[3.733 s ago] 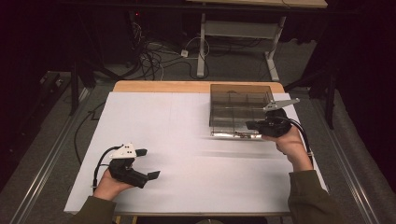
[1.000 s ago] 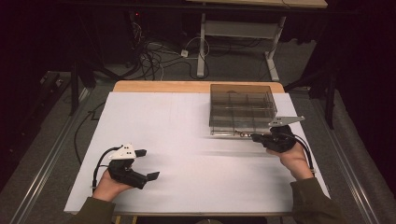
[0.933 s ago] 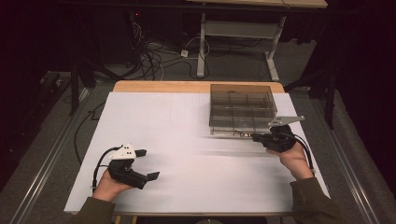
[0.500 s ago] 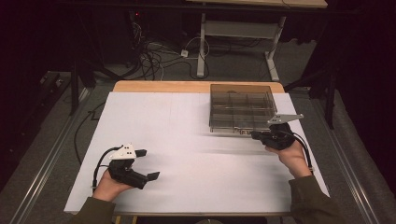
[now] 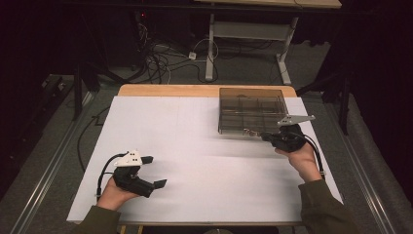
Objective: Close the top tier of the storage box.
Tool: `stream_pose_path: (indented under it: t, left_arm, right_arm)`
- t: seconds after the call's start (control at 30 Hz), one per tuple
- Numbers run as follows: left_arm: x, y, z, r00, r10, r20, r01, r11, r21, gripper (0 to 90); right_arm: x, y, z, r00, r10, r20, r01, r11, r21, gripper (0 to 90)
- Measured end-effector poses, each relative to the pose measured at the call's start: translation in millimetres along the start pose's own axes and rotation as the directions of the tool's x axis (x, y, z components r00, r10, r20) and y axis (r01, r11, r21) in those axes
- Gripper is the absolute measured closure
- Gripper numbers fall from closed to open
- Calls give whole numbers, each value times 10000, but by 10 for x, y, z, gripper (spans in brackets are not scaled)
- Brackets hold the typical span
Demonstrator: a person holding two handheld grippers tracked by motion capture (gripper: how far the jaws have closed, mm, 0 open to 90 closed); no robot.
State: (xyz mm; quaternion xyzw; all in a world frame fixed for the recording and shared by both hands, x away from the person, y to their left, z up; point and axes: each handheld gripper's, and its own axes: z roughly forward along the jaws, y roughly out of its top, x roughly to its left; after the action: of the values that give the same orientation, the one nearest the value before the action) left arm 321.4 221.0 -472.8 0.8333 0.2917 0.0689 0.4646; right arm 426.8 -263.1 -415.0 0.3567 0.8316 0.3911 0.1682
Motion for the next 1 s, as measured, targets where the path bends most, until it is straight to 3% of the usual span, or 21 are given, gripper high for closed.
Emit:
stream_pose_path:
  t: [1.0]
  left_arm:
    - [7,-6,4,10000,-43,9,43,10000,10,0]
  right_arm:
    - [-154,151,150,9973,452,574,-423,9978,-506,900]
